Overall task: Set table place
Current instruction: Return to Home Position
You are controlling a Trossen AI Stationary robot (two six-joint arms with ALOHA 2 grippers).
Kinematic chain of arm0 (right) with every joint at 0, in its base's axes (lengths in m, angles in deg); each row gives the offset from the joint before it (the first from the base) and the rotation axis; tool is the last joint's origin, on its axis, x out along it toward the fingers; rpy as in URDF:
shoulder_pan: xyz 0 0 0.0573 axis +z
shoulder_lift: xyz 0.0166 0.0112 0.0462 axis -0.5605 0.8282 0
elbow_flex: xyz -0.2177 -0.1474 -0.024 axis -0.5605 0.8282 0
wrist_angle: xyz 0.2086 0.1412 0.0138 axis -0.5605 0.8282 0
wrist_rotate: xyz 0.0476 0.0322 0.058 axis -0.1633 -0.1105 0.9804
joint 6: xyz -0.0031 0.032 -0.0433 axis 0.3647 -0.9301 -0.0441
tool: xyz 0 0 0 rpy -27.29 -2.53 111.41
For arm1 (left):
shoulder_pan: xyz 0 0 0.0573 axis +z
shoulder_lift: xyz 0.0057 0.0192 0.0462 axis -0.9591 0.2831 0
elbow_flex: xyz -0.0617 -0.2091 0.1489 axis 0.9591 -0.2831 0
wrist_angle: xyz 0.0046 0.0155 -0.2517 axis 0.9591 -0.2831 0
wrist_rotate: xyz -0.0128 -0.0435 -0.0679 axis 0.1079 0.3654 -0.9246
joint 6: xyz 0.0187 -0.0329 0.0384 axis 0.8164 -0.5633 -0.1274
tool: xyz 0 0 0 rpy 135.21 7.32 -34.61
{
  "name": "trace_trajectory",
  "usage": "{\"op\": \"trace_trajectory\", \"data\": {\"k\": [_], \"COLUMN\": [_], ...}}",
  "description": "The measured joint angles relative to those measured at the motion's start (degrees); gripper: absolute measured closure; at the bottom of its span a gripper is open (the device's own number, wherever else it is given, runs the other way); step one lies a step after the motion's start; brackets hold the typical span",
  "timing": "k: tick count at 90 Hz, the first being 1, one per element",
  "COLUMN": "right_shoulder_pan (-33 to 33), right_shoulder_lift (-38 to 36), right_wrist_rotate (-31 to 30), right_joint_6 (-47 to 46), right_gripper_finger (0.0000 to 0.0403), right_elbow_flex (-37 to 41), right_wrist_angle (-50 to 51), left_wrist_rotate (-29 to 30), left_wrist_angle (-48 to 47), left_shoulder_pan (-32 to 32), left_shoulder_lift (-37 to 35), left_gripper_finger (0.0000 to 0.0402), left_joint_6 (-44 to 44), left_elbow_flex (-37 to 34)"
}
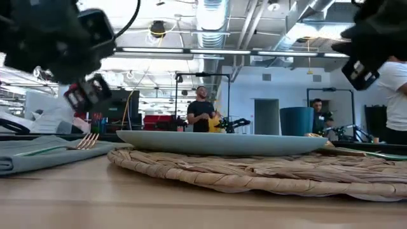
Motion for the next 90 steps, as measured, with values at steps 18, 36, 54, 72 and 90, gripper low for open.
{"op": "trace_trajectory", "data": {"k": [18, 36, 54, 72, 90], "right_shoulder_pan": [-0.75, -1.79, -2.24, -2.24, -2.24], "right_shoulder_lift": [0.55, 0.78, 0.94, 0.94, 0.91], "right_wrist_rotate": [0.0, -0.04, -0.5, -0.52, -0.42], "right_joint_6": [-2.48, -10.66, -9.01, -8.41, -6.83], "right_gripper_finger": [0.0329, 0.0329, 0.0329, 0.0329, 0.0329], "right_elbow_flex": [5.62, 6.11, 6.13, 6.13, 6.15], "right_wrist_angle": [-3.63, 6.9, 6.05, 6.29, 5.88], "left_wrist_rotate": [0.23, 1.43, 5.14, 5.77, 6.75], "left_wrist_angle": [3.35, 4.34, 5.68, 5.08, -1.33], "left_shoulder_pan": [-1.15, -1.63, -2.67, -2.88, -2.88], "left_shoulder_lift": [-0.02, -0.83, -4.17, -13.44, -25.99], "left_gripper_finger": [0.035, 0.035, 0.035, 0.035, 0.035], "left_joint_6": [-0.09, -0.44, -4.44, -5.5, -7.17], "left_elbow_flex": [-2.26, -5.16, -9.87, -12.71, -13.31]}}
